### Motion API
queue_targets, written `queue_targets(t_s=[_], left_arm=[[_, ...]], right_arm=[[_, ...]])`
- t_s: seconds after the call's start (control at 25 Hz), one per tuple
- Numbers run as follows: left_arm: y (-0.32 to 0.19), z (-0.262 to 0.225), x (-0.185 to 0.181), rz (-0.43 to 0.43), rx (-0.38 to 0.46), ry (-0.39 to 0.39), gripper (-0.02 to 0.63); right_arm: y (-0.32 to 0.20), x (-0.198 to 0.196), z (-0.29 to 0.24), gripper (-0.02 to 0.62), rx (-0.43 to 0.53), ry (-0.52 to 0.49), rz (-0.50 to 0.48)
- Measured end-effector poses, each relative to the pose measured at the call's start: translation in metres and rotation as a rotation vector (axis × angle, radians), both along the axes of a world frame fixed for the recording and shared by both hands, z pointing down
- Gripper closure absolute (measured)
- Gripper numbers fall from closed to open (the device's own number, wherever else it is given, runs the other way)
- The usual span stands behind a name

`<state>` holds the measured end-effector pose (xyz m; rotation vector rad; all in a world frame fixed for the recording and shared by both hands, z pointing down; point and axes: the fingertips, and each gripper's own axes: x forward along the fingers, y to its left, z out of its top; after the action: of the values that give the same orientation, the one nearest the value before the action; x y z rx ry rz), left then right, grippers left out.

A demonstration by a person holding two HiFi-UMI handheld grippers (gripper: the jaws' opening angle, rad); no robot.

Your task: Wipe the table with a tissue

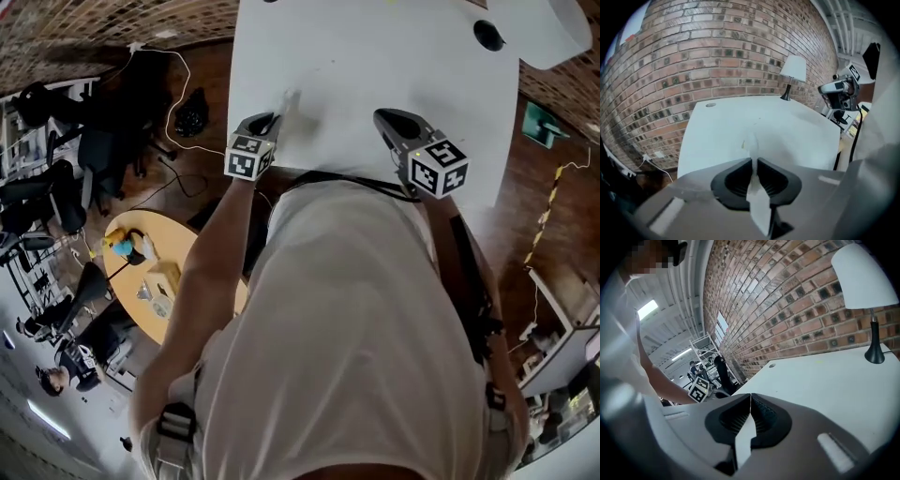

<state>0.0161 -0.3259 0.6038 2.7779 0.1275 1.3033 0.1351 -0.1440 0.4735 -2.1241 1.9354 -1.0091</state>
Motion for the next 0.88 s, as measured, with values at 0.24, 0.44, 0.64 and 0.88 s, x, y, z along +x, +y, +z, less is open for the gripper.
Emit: queue_targets(t_s=[0.24, 0.44, 0.64, 0.88], left_arm=[[-0.016, 0.036, 0.001, 0.123, 0.060, -0.107, 0.561], [-0.015, 0.038, 0.003, 0.148, 0.069, -0.097, 0.563], [-0.016, 0.038, 0.011, 0.157, 0.068, -0.078, 0.563], [-0.019, 0.037, 0.023, 0.179, 0.058, -0.046, 0.563]], right_arm=[[-0.011, 0.000, 0.004, 0.586, -0.059, 0.013, 0.074], [-0.020, -0.007, 0.006, 0.586, -0.090, 0.012, 0.123], [-0.028, -0.016, 0.006, 0.586, -0.107, 0.013, 0.155], [-0.028, -0.024, 0.011, 0.586, -0.116, 0.009, 0.220]])
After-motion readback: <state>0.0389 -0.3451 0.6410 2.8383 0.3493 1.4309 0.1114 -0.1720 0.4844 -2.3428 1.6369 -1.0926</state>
